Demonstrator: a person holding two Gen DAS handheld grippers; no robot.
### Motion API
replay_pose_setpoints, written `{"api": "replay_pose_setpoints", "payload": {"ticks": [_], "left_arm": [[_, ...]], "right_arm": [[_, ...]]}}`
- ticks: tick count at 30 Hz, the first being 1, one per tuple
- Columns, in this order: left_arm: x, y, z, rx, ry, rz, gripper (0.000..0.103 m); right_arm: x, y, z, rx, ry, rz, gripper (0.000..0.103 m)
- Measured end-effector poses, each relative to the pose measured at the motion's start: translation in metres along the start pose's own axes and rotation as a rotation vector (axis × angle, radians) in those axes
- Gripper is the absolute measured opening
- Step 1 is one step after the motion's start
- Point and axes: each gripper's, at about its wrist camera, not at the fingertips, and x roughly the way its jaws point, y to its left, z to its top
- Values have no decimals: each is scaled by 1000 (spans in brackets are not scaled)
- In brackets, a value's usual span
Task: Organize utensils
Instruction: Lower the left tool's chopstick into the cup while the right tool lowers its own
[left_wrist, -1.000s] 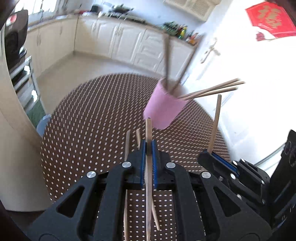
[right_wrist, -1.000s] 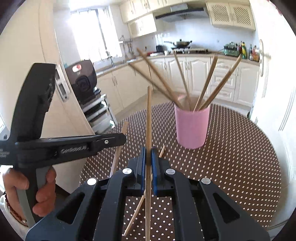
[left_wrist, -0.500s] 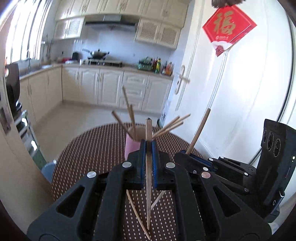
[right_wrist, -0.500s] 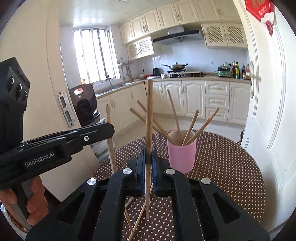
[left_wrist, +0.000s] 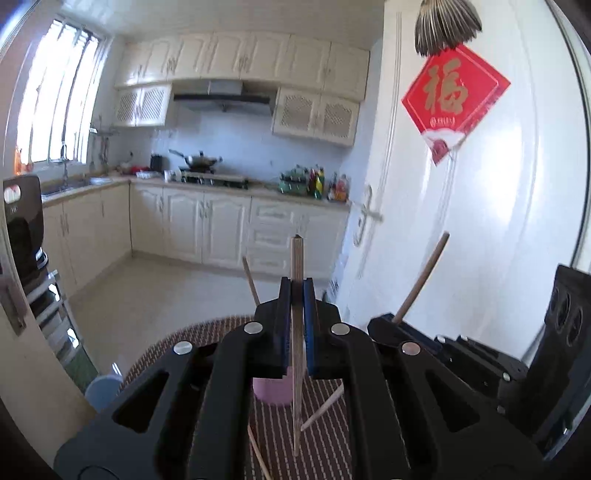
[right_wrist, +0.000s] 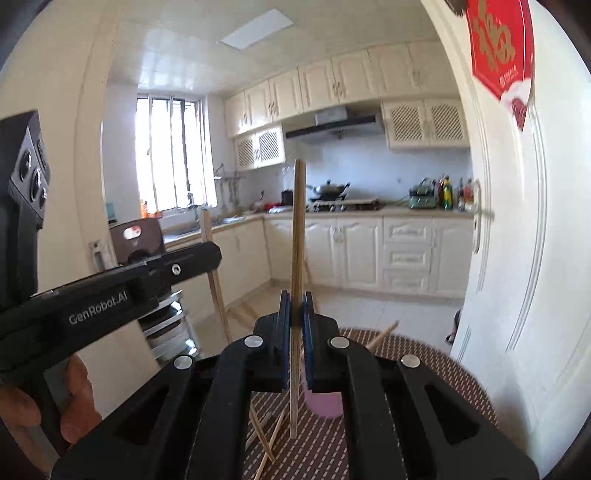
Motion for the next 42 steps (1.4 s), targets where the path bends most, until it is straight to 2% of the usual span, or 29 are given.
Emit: {"api": "replay_pose_setpoints", "payload": {"ticks": [8,14,21,31,42], "left_arm": [[23,6,23,-8,-118,37,7],[49,20,35,-74,-141,47,7],[65,17,33,-69,-189,63,7],[88,10,5,-13,-102,54,7],[91,19,-5,-46,-10,64,8]], "right_arm": [[24,-9,9,1,-86,-34,5],[34,-17,12,10,-136,-71,5],[45,-23,9,1,-145,-107,5],[57,-23,0,0,-93,-98,5],[62,-26,-5,13,-36,-92,5]]}}
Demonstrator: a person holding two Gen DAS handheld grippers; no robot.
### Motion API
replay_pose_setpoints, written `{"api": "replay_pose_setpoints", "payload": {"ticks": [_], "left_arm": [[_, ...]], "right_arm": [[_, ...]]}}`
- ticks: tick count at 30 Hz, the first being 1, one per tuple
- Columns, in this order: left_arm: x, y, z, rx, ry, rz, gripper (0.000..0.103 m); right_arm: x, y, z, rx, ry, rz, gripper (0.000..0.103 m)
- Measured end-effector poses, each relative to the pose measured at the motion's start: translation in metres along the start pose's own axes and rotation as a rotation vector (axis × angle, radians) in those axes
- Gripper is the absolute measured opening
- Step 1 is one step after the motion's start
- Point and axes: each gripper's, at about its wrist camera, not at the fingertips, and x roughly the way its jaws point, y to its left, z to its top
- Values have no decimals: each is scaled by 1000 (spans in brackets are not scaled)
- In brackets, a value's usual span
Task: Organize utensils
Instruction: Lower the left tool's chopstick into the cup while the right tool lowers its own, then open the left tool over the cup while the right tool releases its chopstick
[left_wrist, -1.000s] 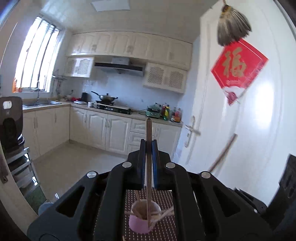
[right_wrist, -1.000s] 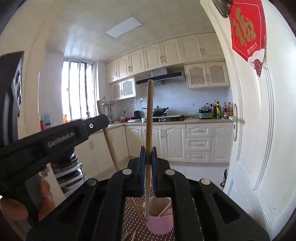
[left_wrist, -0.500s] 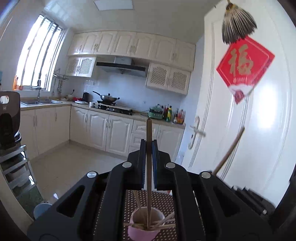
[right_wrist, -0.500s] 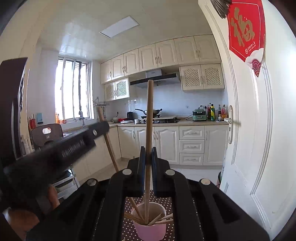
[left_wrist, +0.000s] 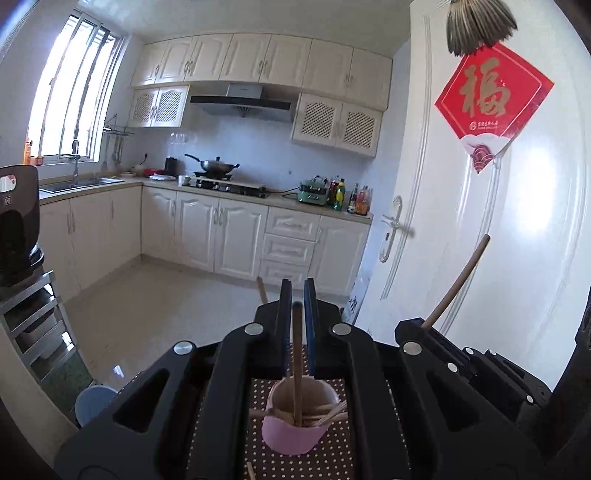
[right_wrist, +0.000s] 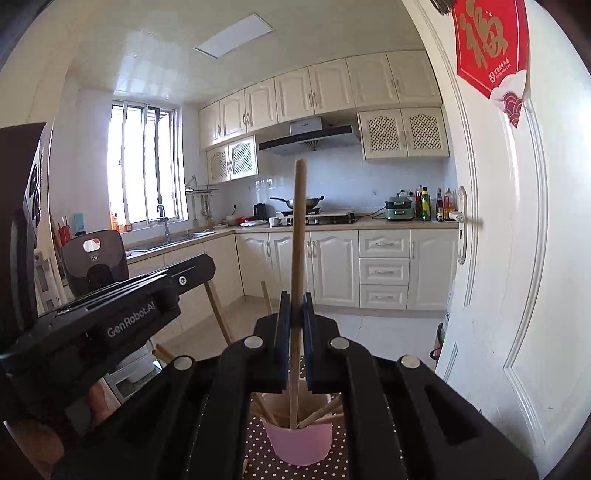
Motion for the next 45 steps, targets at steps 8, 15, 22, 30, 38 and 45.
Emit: {"api": "replay_pose_setpoints", "payload": {"ticks": [8,15,22,30,38,45], "left_arm": [[-4,2,-7,5,40,30,43],[-16,8,-9,1,35,47,53],[-32,12,-10,14,17,74,57],[-53,20,-15,19,11,101,59],[-77,24,-20,29,3,112,64],[-95,27,-32,37,26,115,65]], "right_arm": [[5,2,-4,4,35,1,5],[7,5,-9,-2,66,0,5],[3,7,-9,9,73,10,6],[-18,18,-3,-13,35,35,11],[-40,28,-2,-36,13,36,21],[-61,35,-11,-44,18,35,24]]}}
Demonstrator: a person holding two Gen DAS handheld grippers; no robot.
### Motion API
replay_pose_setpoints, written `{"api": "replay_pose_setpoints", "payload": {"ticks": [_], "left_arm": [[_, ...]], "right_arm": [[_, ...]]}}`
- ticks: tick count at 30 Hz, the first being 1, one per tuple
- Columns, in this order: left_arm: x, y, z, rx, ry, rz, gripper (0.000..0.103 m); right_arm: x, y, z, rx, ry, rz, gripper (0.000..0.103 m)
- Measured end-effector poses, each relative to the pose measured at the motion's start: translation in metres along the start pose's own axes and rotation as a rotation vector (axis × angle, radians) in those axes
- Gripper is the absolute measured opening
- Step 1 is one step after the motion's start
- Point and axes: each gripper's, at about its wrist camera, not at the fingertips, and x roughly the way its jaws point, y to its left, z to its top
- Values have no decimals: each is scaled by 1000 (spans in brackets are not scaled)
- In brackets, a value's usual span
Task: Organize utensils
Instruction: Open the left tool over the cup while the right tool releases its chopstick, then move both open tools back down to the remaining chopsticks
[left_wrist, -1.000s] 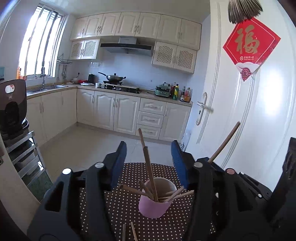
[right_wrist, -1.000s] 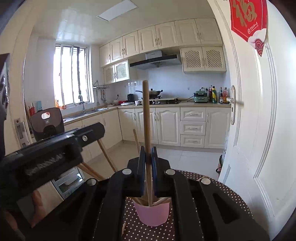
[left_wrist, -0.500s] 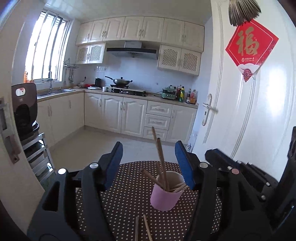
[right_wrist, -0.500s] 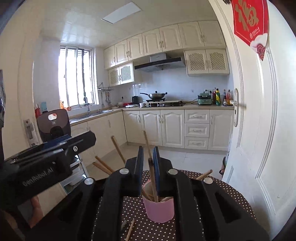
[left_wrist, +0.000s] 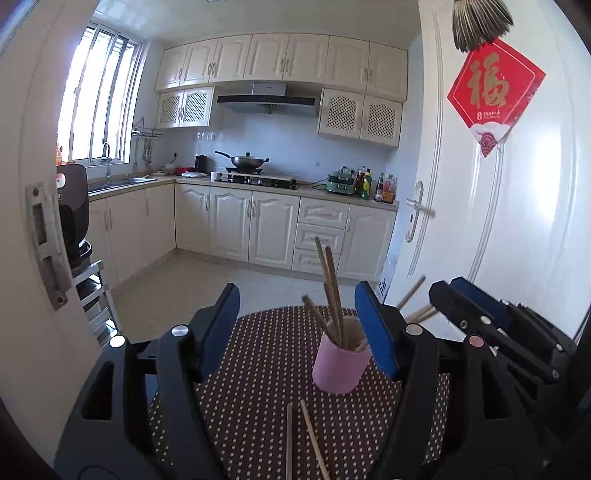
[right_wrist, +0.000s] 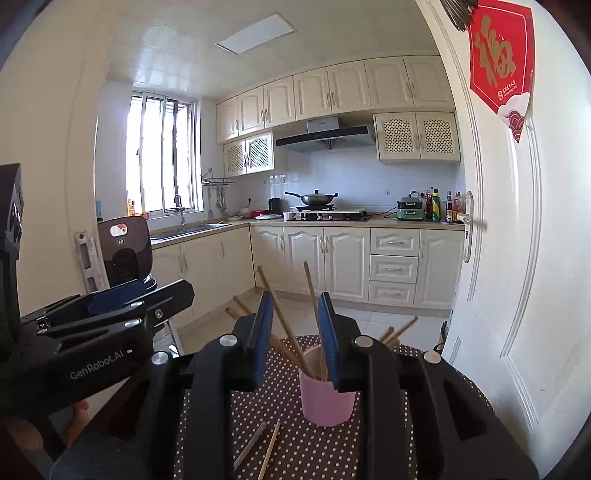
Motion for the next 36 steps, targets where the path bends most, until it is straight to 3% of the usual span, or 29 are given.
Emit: {"api": "replay_pose_setpoints", "payload": {"ticks": [7,14,25,33,36], "left_arm": [[-7,13,-17,29,77,2,68],[7,32,-39,43,248,-8,70],[68,47,-88,-24,584,-53,70],[99,42,-115,-63,711,-85,69],[114,38,-121,-58,747,-88,59]], "right_arm": [[-14,7,-16,5,43,12,26],[-10,15,-40,14,141,32,28],[21,15,-82,32,315,48,30],[49,3,-107,87,420,52,31],[57,-4,-113,110,455,62,32]]}}
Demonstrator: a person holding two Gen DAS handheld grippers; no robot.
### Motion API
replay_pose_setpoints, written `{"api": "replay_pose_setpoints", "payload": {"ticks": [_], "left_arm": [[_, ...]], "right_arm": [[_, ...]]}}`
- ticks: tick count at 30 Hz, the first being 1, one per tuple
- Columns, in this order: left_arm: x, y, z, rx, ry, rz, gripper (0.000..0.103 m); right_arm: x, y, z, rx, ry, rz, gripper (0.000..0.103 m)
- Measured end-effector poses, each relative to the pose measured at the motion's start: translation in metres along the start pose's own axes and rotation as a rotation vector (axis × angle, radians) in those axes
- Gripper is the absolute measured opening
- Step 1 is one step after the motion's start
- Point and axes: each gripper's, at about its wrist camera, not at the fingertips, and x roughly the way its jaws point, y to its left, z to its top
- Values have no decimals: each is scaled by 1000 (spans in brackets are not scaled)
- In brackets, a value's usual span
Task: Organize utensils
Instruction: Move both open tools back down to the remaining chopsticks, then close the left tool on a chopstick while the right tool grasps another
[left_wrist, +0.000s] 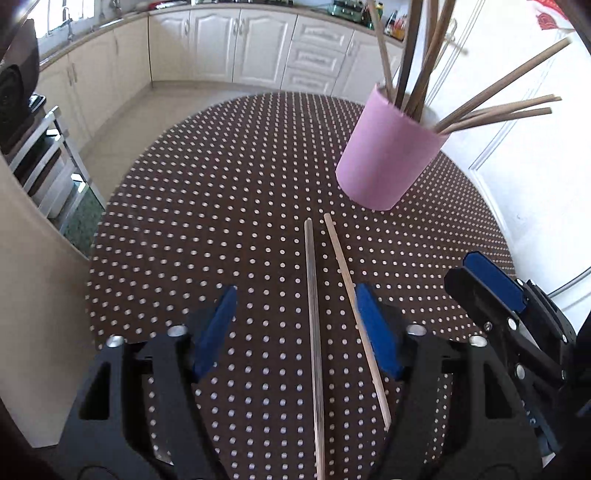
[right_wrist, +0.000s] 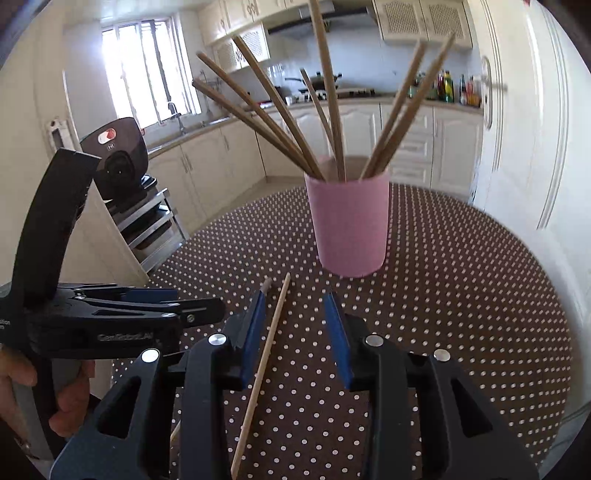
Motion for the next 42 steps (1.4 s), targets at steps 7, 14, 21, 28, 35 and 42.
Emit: {"api": "replay_pose_setpoints", "payload": {"ticks": [7,14,21,28,35,42], "left_arm": [[36,-4,10,-5,76,-6,40],[54,-14,22,10,85,26,30],[62,-15,33,10,82,61,11],[58,0,31,4,67,39,7],[42,17,21,-3,42,20,7],[28,27,14,10,24,23,6]], "right_arm": [[17,-9,1,22,52,9,32],[31,-12,7,34,95,26,33],[51,-7,8,40,152,49,33],[73,3,8,43,235,71,33],[88,20,12,-23,279,43,33],[103,30,19,-108,312,-31,16]]}}
